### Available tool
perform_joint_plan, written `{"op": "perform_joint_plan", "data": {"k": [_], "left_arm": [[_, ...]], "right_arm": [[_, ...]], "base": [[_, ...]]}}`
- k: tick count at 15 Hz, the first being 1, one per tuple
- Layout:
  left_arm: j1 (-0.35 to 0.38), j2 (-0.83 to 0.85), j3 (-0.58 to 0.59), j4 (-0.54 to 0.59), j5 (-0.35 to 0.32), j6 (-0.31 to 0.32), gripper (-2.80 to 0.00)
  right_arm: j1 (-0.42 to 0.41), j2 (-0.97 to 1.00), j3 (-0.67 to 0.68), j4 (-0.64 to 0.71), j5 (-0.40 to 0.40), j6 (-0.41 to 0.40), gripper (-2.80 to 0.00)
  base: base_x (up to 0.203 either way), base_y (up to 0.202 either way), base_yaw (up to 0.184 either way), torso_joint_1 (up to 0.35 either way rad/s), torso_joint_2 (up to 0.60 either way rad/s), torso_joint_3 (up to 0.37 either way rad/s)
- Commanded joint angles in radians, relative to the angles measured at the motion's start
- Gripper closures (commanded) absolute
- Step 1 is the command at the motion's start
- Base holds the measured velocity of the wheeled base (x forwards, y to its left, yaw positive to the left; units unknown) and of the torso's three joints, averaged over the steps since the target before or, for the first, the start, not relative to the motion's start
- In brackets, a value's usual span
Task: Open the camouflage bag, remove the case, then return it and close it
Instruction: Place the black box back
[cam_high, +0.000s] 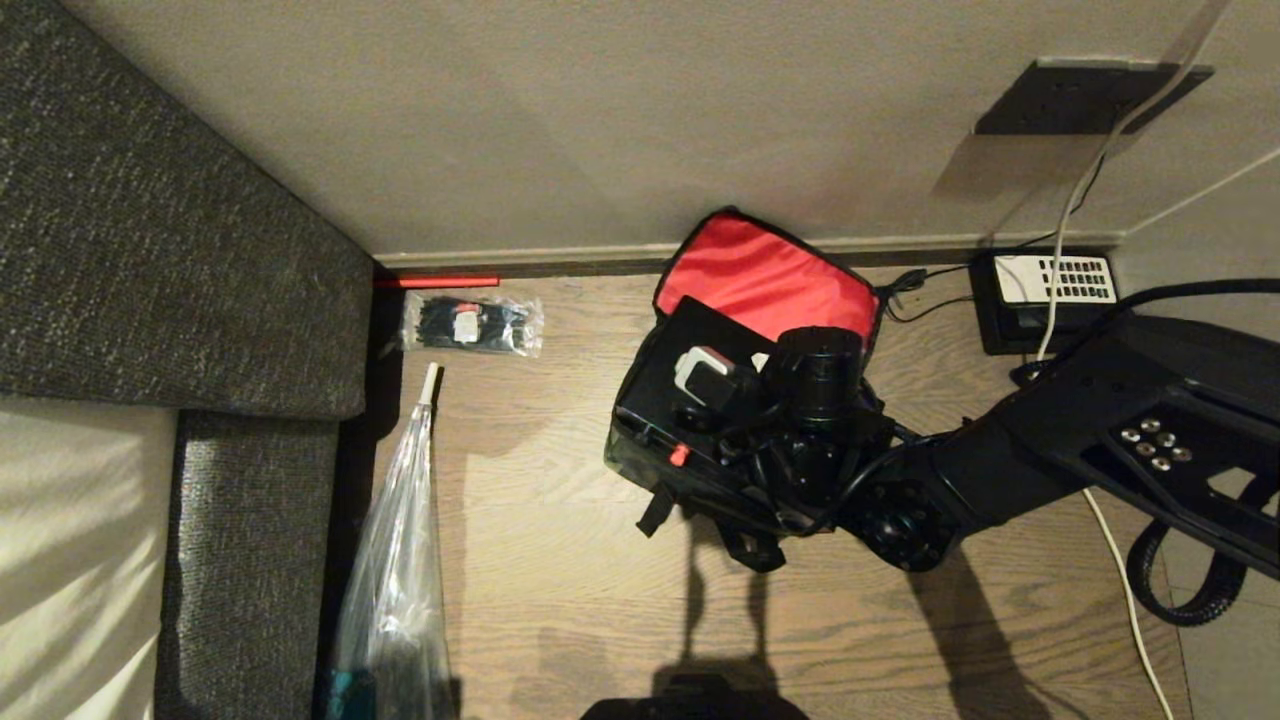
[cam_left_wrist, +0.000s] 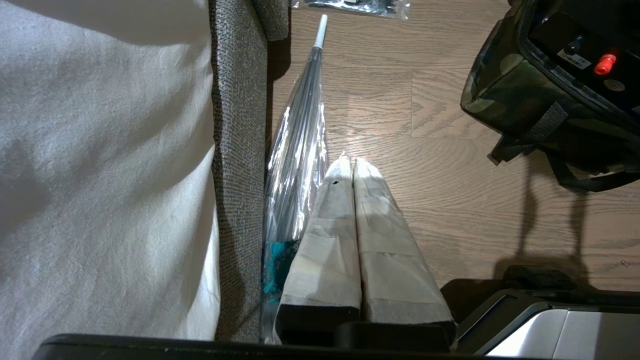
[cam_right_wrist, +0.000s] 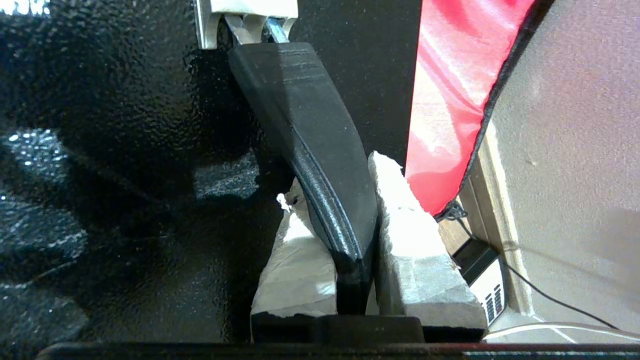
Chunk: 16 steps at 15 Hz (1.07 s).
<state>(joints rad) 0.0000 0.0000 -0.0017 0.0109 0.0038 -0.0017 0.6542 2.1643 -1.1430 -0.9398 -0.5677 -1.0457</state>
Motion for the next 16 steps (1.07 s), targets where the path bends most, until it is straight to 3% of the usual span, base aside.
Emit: {"op": "perform_joint_plan", "data": {"k": [1, 11, 16], "left_arm": [[0.000, -0.005, 0.000, 0.000, 0.001, -0.001, 0.00], [0.001, -0.005, 0.000, 0.000, 0.001, -0.001, 0.00], [0.000, -0.004, 0.000, 0.000, 0.001, -0.001, 0.00]], "right_arm": [[-0.001, -0.024, -0.014, 0.024, -0.005, -0.006, 0.00], [-0.001, -0.052, 0.019, 0.032, -0.008, 0.005, 0.00], [-0.002, -0.112, -0.008, 0.100, -0.008, 0.001, 0.00]], "base": [[0.000, 0.000, 0.000, 0.000, 0.00, 0.000], [0.000, 0.000, 0.000, 0.000, 0.00, 0.000], [0.000, 0.000, 0.000, 0.000, 0.00, 0.000]]}}
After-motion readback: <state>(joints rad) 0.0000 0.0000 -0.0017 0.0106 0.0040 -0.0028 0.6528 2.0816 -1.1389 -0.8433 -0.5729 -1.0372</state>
